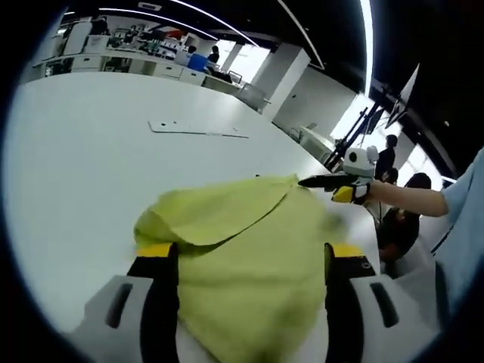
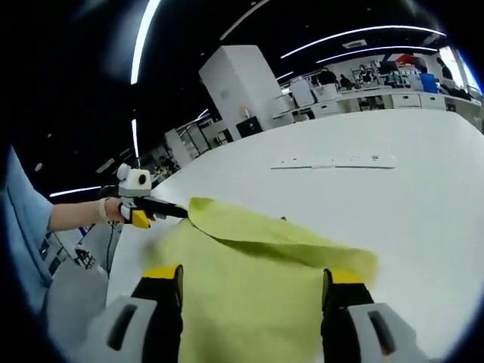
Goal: Fold the garment on the visible template until the final outline fits inside the template.
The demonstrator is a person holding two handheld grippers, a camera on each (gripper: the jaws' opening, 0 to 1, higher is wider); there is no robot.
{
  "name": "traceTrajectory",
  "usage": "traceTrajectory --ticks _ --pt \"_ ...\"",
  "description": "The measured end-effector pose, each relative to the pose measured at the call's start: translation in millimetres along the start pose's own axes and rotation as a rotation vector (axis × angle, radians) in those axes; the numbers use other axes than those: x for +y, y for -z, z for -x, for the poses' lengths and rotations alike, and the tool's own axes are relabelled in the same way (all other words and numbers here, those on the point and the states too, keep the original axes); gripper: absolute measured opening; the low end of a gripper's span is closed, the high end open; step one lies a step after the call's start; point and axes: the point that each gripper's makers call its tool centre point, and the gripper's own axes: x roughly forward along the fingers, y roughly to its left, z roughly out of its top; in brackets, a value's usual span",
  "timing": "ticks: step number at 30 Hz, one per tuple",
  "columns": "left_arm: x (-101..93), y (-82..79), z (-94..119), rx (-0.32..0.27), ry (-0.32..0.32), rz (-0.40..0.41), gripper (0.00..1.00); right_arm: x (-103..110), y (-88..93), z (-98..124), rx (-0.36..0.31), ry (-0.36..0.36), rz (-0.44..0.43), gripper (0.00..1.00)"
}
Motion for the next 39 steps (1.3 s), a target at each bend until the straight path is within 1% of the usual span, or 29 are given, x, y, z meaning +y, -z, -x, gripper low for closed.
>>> traceTrajectory --ticks 2,3,4,5,6,8,10,14,17,20,23,24,25,29,31,33,36,37,39 --pt "4.2 -8.1 -4.4 -0.028 -0.016 -0.012 0.82 -0.7 0.3 -7.1 0.007 0.001 0.007 0.75" --pt "6.2 -15.2 -5.3 -0.061 -0.026 -0.018 0.84 -0.9 -0.9 -8.9 0.01 0.004 0.016 0.75" --pt "8.1 -21.0 -5.9 -0.086 -0.033 -0.016 0.86 -4.4 -7.4 -11.0 -0.01 0.023 0.036 0.75" --pt "13.1 -26.1 -5.2 -0.102 -0.053 -0.002 0.87 -6.3 -11.8 -11.9 -0.024 0.034 0.037 0.75" --pt "15.6 -28.2 -4.7 -0.108 -0.061 0.001 0.89 -8.3 -18.5 -12.2 -0.048 0.042 0.03 0.76" --pt "19.4 -30.9 -2.2 -0.115 -0.07 0.0 0.89 -8.4 -23.0 -11.4 -0.062 0.035 0.015 0.74" --pt "18.6 -30.3 1.2 -0.116 -0.066 0.002 0.89 -7.0 -22.5 -10.3 -0.062 0.032 0.012 0.72" --pt "19.2 -26.6 6.5 -0.1 -0.074 -0.011 0.91 -5.7 -16.9 -7.3 -0.041 0.035 0.028 0.74" --pt "15.9 -27.2 10.4 -0.101 -0.067 -0.017 0.96 -4.3 -15.6 -4.2 -0.044 0.042 0.035 0.82" --pt "13.5 -27.2 13.1 -0.098 -0.061 -0.026 0.99 -1.6 -15.1 -1.4 -0.046 0.038 0.045 0.87" --pt "11.3 -25.6 15.4 -0.09 -0.054 -0.026 0.99 1.3 -13.4 1.4 -0.035 0.042 0.069 0.97" --pt "11.0 -22.9 16.2 -0.076 -0.056 -0.028 0.99 1.6 -13.5 2.4 -0.036 0.045 0.075 1.0" --pt "10.3 -20.4 16.9 -0.066 -0.054 -0.033 0.99 2.4 -11.9 5.8 -0.023 0.046 0.092 1.0" --pt "4.9 -10.9 23.4 -0.041 -0.052 -0.044 0.99 4.4 -9.4 17.9 -0.021 0.048 0.105 1.0" --pt "2.3 -9.1 27.8 -0.049 -0.051 -0.042 0.99 6.5 -7.8 25.5 -0.031 0.044 0.096 1.0" --pt "3.4 -8.5 31.1 -0.052 -0.064 -0.048 0.99 7.9 -6.1 30.4 -0.035 0.045 0.085 0.99" --pt "4.4 -8.2 36.5 -0.057 -0.069 -0.042 0.97 11.9 -0.2 38.8 -0.033 0.054 0.096 0.93" --pt "3.4 -7.2 38.4 -0.054 -0.069 -0.044 0.96 12.7 1.4 40.7 -0.03 0.057 0.095 0.92" --pt "0.9 -6.2 41.1 -0.054 -0.067 -0.049 0.96 16.9 2.4 45.5 -0.052 0.055 0.082 0.92"
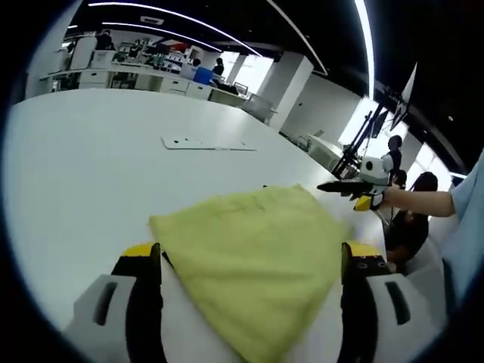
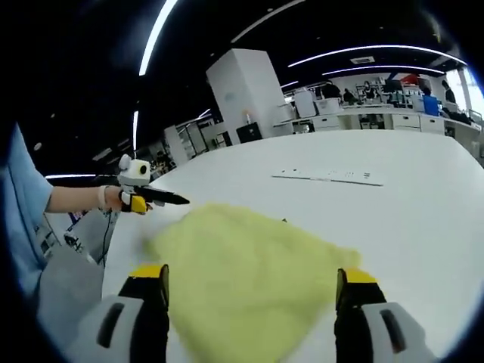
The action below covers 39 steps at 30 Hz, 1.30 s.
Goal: Fold the garment on the visible template until the final outline fits inside the template.
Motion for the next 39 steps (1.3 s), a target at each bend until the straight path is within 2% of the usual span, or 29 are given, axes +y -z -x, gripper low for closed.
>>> traceTrajectory --ticks 4,8,16,22,26,32,35,39 --pt "-0.5 6.3 6.5 0.023 -0.006 -0.026 0.93 1.2 6.9 11.9 0.012 0.028 0.031 0.84" --pt "2.1 11.2 16.5 0.024 -0.015 -0.02 0.91 0.3 8.4 25.9 -0.014 0.04 0.004 0.81" --pt "-0.4 22.0 35.9 0.014 -0.019 -0.015 0.78 5.5 24.2 48.1 -0.017 0.056 -0.034 0.73" --pt "-7.3 37.6 52.4 0.027 -0.013 -0.005 0.7 13.1 36.5 54.3 -0.021 0.068 -0.015 0.72" --pt "-8.2 46.4 61.0 0.036 -0.019 0.002 0.69 18.7 42.6 57.7 -0.014 0.063 -0.026 0.7" --pt "-10.9 58.4 70.7 0.045 -0.021 0.014 0.64 29.5 55.5 61.9 0.028 0.035 -0.023 0.68" --pt "-14.6 65.5 74.7 0.048 -0.009 0.031 0.56 37.7 63.7 63.8 0.051 0.011 -0.036 0.58" --pt "-14.9 79.5 77.3 0.065 -0.016 0.031 0.44 42.3 76.6 64.1 0.077 0.013 -0.015 0.55"
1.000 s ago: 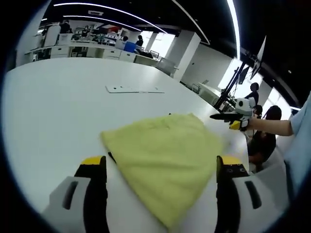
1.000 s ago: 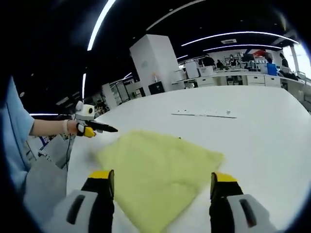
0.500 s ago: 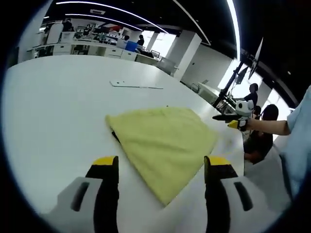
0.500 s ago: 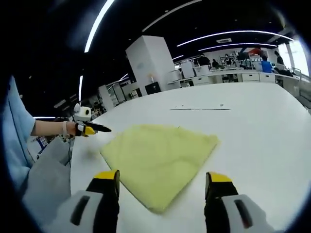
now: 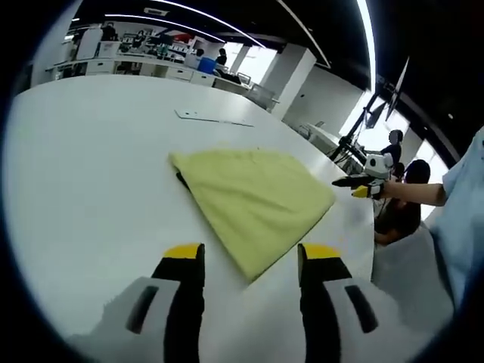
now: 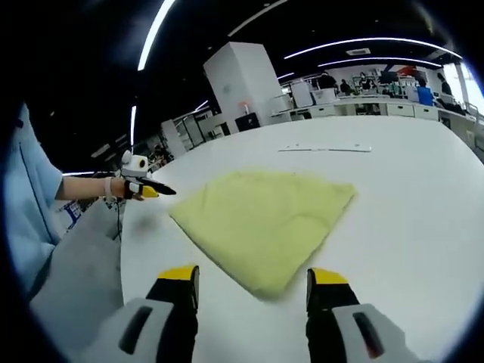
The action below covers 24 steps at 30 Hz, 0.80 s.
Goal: Fold the garment on the visible template until the final outline fits inside the template.
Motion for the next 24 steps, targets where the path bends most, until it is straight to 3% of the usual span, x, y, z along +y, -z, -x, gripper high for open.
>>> traceTrajectory --ticks 3,8,12,24 --pt "2.1 5.9 -0.3 0.002 -0.006 0.024 0.45 -0.9 7.0 0.0 0.013 0.007 0.009 0.47" --pt "0.4 10.9 -0.7 -0.001 -0.004 0.038 0.43 -7.6 15.1 -0.6 0.036 0.02 0.005 0.43" --pt "2.7 12.9 -1.0 0.0 -0.008 0.061 0.41 -7.9 22.7 -2.0 0.071 0.008 0.014 0.29" --pt "-2.2 20.3 -9.8 0.013 0.012 0.11 0.38 -15.7 25.6 -10.5 0.085 0.02 0.13 0.18"
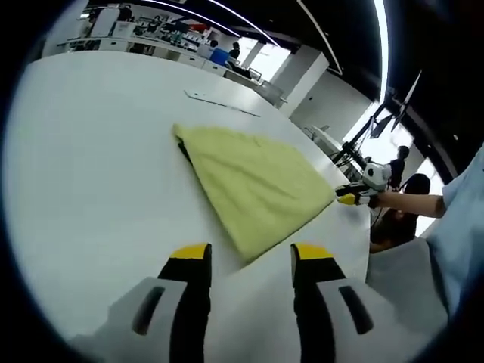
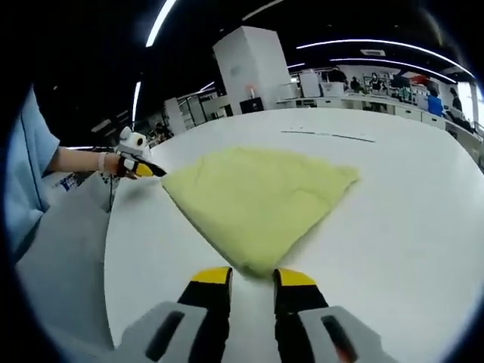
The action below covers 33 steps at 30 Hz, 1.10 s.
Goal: Fold the garment on the visible template until the final outline fits inside the template.
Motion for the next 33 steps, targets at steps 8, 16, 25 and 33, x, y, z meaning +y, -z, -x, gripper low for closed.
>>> traceTrajectory --ticks 8,16,25,33 --pt "0.7 0.2 -0.1 -0.001 -0.005 0.024 0.28 -3.3 -1.4 3.3 -0.001 0.009 0.056 0.03" --pt "0.4 3.9 1.5 0.008 -0.003 0.035 0.18 -2.9 -4.3 9.8 -0.001 0.012 0.079 0.0" --pt "4.3 8.8 2.9 0.004 -0.023 0.041 0.19 -9.9 5.2 11.7 0.045 0.022 0.041 0.0" --pt "7.7 7.7 6.0 -0.005 -0.039 0.042 0.24 -6.2 -0.9 -0.6 0.01 0.001 0.051 0.12"
